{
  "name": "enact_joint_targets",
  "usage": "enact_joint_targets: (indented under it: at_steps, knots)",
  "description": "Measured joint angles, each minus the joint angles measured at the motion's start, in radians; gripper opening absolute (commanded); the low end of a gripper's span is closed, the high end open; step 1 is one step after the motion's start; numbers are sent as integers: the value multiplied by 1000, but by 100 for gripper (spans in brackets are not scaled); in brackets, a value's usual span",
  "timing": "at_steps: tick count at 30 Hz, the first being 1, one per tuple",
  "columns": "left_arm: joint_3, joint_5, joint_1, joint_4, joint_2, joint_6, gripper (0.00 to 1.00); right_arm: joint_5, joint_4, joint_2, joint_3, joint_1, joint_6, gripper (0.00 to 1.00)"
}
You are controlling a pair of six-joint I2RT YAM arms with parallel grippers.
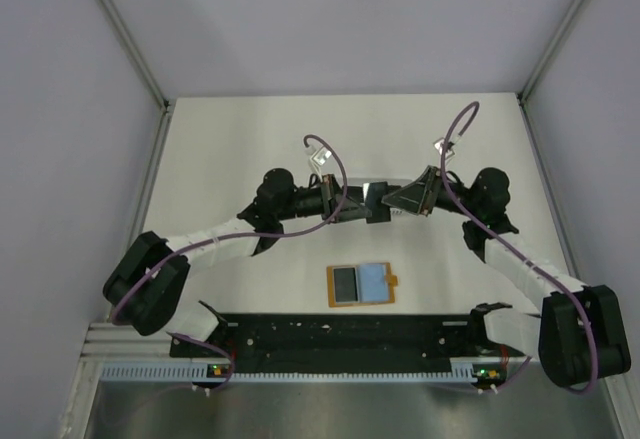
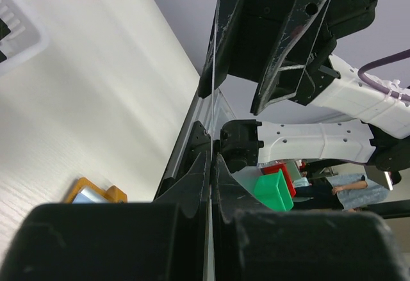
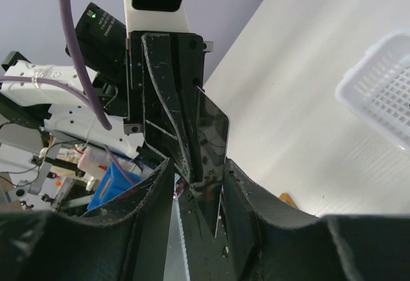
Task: Put the credit cards into the card holder
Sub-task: Insert the credit card into the card holder.
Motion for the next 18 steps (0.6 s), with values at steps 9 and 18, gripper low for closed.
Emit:
enact_joint_targets:
  at_steps: [9, 18]
  knots:
    - [0, -1, -7, -6, -6, 0, 0, -11, -58, -27, -25, 0, -28, 18]
    - [1, 0, -10, -10, -9, 0, 2, -14, -61, -31, -26, 0, -28, 0]
